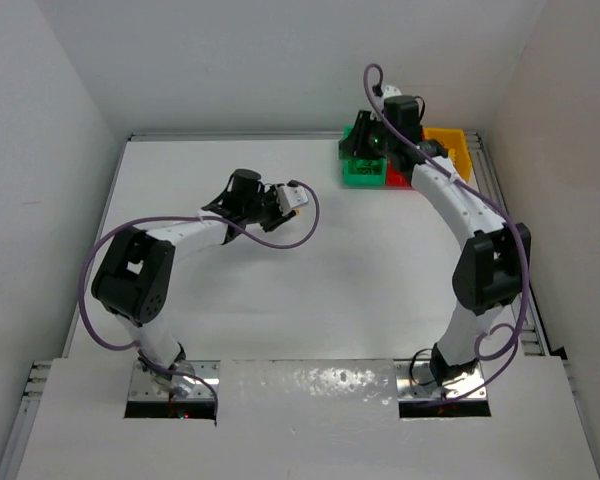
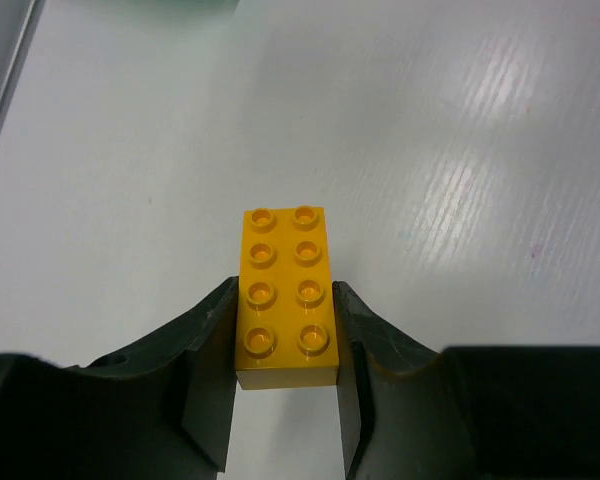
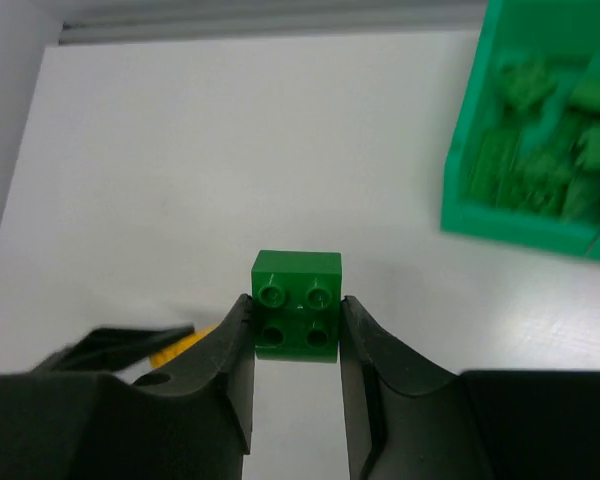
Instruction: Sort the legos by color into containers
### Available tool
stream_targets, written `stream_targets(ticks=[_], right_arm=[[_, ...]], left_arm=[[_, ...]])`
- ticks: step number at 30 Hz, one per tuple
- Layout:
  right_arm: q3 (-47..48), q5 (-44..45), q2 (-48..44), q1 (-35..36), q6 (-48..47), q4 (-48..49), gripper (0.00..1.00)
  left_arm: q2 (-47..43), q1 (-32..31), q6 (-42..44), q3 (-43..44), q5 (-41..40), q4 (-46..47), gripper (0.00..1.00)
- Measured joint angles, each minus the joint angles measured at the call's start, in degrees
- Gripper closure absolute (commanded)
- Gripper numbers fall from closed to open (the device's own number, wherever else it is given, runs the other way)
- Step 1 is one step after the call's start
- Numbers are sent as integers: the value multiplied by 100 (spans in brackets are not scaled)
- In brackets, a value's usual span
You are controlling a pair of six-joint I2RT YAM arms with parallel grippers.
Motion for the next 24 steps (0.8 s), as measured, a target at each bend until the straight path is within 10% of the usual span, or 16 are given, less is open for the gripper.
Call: stream_targets(ticks=[14, 24], right_arm=[[2503, 1646, 3209, -463, -1069, 468, 95], [2660, 1692, 3565, -577, -1384, 734, 17]], left_arm=[[-7, 109, -848, 411, -330, -214, 100], [-7, 149, -1067, 439, -192, -269, 100]])
